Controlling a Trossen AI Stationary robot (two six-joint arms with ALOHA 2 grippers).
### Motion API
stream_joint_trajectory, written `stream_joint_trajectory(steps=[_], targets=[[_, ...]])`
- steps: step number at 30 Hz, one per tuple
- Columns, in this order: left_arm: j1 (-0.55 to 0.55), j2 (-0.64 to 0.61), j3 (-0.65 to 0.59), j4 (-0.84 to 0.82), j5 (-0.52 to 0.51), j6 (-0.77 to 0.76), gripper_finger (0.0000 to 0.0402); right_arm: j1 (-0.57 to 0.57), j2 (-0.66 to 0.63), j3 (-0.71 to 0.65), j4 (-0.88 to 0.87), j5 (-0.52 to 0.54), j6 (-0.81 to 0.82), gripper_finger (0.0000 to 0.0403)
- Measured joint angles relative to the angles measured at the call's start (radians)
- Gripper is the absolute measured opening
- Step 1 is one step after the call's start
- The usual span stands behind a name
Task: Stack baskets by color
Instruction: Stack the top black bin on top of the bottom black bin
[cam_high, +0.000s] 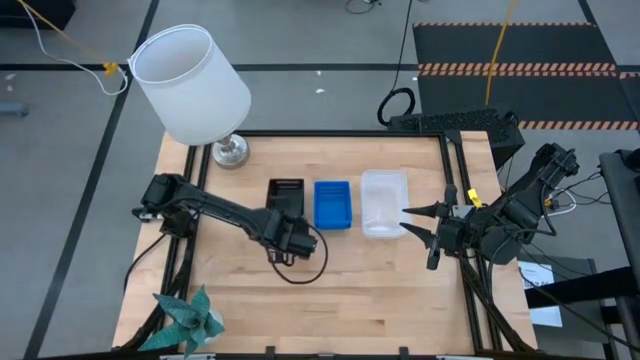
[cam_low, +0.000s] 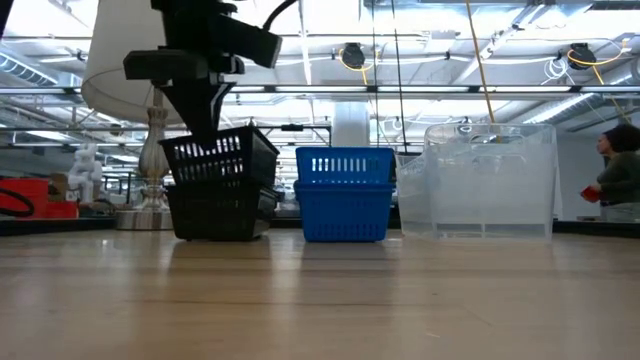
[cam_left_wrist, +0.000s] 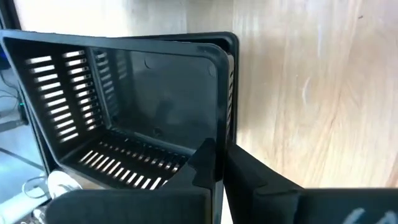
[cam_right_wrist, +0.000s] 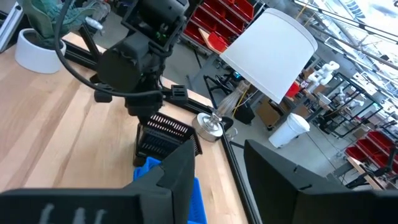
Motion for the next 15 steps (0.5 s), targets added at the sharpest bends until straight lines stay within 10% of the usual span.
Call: stream_joint_trajectory(steps=[15], targets=[[0.041,0.000,0.000,0.021,0.015,0.000,0.0032,0.000,0.000,0.000,0.000,0.000,0.000,0.0132]])
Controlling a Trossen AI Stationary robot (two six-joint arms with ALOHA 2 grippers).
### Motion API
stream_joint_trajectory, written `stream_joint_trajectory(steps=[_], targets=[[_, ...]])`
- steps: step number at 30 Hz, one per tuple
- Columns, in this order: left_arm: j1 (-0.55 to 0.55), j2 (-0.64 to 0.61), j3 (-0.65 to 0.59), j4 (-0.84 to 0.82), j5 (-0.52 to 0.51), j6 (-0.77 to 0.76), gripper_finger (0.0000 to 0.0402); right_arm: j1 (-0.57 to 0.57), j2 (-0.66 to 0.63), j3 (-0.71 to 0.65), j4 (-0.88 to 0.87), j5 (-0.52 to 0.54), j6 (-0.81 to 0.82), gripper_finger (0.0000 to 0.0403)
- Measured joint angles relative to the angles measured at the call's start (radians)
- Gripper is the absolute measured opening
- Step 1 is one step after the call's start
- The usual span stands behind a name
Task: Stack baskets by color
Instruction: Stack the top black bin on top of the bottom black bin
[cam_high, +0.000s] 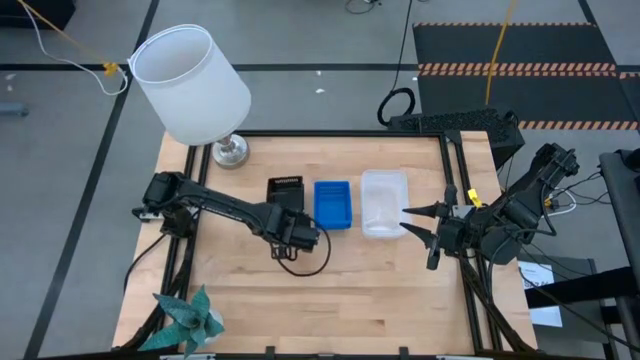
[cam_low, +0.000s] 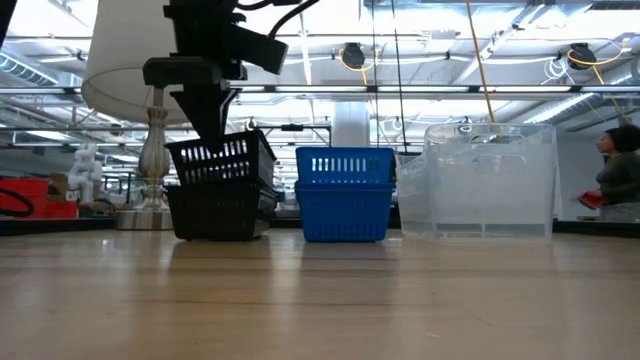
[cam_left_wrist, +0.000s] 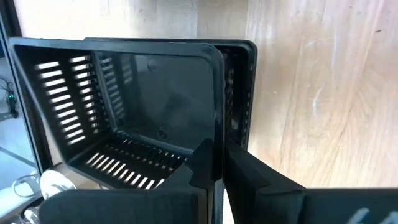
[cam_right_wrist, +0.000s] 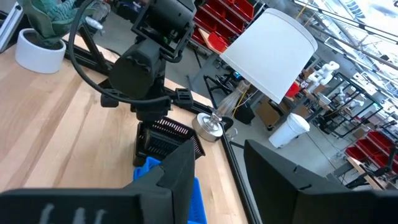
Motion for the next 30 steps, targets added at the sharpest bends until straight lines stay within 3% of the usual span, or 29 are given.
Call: stream_joint_trajectory(steps=[10,23,30], targets=[[0.000,0.000,0.000,0.005,0.005,0.006,0.0017,0.000,0.000,0.000,0.000,0.000,0.000,0.0132],[0.002,0.000,0.000,0.008,-0.013,-0.014,0.0106,0.000,0.000,0.000,0.000,0.000,0.000,0.0132],[0.003,0.000,0.000,0.008,0.033,0.024,0.0123,0.000,0.000,0.000,0.000,0.000,0.000,0.0132]])
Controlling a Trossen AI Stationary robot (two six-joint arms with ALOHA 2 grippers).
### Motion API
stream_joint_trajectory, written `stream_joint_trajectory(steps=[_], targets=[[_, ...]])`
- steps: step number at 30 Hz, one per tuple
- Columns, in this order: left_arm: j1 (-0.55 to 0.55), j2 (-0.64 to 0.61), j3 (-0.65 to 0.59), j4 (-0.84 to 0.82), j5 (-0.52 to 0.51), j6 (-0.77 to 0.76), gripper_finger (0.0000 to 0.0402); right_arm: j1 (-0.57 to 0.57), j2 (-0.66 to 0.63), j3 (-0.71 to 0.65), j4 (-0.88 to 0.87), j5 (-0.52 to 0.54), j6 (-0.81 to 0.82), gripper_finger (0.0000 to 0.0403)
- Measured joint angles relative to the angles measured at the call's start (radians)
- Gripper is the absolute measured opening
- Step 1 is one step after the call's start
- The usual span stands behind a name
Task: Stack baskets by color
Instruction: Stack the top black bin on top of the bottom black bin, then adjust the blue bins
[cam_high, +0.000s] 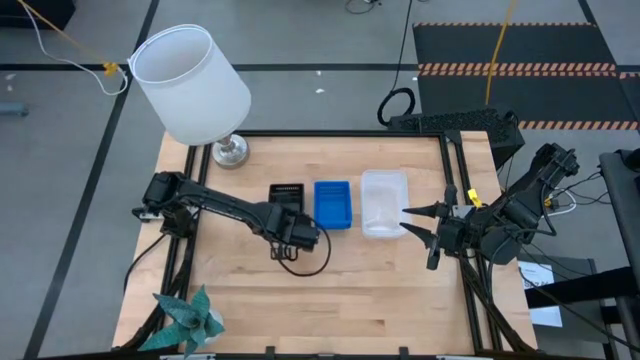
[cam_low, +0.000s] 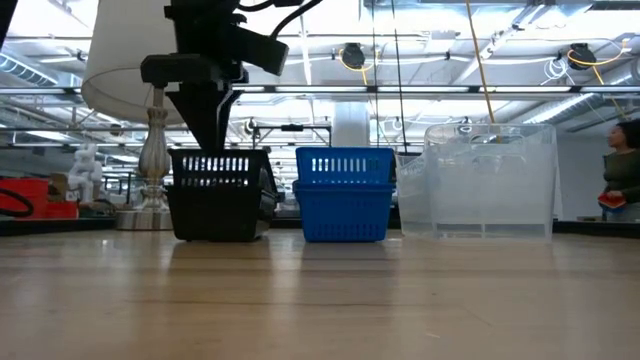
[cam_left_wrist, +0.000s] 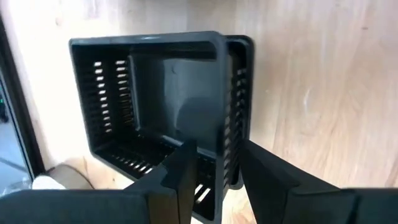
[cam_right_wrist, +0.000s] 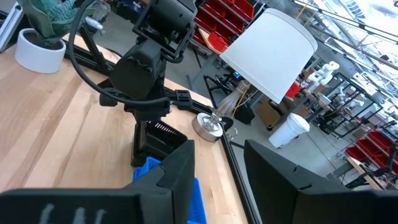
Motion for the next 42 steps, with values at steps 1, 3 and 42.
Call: stream_joint_trajectory(steps=[1,3,42], targets=[[0.000,0.000,0.000,0.003,0.003,0.019,0.0121,0.000,0.000,0.000,0.000,0.000,0.000,0.0132],[0.000,0.000,0.000,0.012,0.005,0.038,0.0112,0.000,0.000,0.000,0.000,0.000,0.000,0.0132],[-0.003,-0.002,0.000,0.113,0.041,0.071,0.0142,0.000,0.000,0.000,0.000,0.000,0.001,0.0132]])
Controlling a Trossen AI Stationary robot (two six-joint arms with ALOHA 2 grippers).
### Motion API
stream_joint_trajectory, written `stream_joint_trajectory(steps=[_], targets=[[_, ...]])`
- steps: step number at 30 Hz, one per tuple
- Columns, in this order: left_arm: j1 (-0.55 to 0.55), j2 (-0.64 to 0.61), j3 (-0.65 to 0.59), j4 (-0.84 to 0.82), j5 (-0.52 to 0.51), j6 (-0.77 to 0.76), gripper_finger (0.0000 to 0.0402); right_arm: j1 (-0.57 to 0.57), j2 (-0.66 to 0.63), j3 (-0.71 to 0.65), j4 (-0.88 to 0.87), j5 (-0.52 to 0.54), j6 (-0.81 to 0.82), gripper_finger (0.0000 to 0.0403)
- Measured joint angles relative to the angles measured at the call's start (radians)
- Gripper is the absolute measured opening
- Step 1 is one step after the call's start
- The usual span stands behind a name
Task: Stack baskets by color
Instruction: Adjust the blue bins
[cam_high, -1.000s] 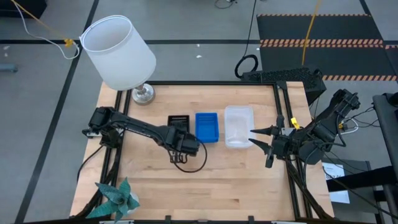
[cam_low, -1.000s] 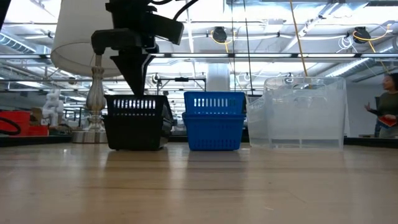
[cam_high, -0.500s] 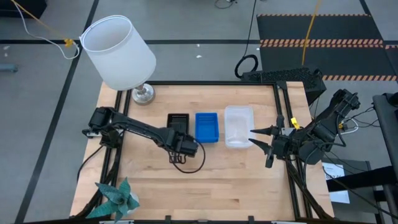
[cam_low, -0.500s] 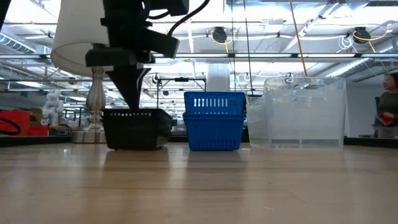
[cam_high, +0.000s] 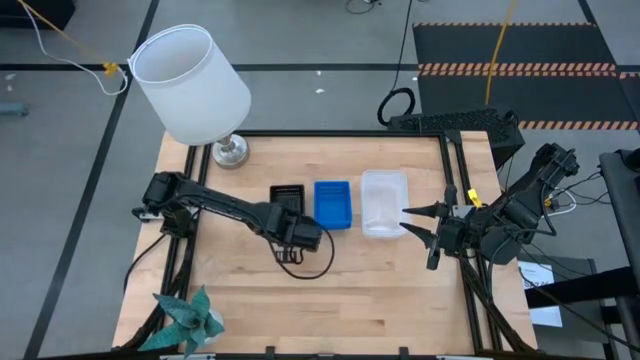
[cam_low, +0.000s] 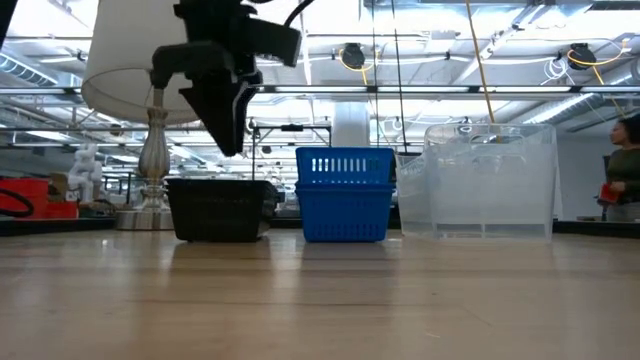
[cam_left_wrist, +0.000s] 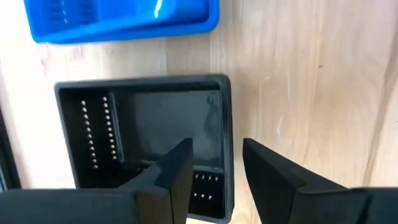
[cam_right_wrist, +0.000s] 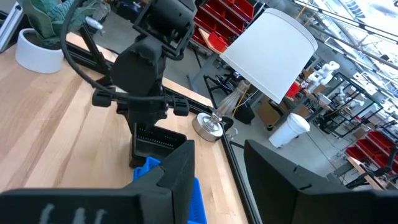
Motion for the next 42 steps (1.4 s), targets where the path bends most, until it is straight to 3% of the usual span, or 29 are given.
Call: stream_joint_trajectory(steps=[4,9,13,17,27,34,42], targets=[[-0.005,-0.013,0.054,-0.005,-0.028,0.042,0.0142,0.000,0.000,0.000,0.000,0.000,0.000,0.0132],[-0.012,-0.065,0.122,0.059,-0.102,0.142,0.0099,0.000,-0.001,0.000,0.000,0.000,-0.001,0.0132],[-0.006,-0.113,0.125,0.207,-0.093,0.236,0.0052,0.000,0.000,0.000,-0.005,0.000,0.004,0.0132],[0.007,-0.122,0.105,0.330,-0.020,0.312,0.0008,0.000,0.000,0.000,-0.010,0.000,0.012,0.0132],[0.066,-0.121,-0.006,0.462,0.016,0.350,0.0003,0.000,0.000,0.000,-0.015,0.000,0.013,0.0132],[0.093,-0.121,-0.102,0.551,0.135,0.350,0.0004,0.000,0.001,0.000,-0.015,0.000,0.011,0.0132],[0.123,-0.121,-0.194,0.657,0.193,0.355,0.0008,0.000,0.001,0.000,-0.014,0.000,0.010,0.0132]])
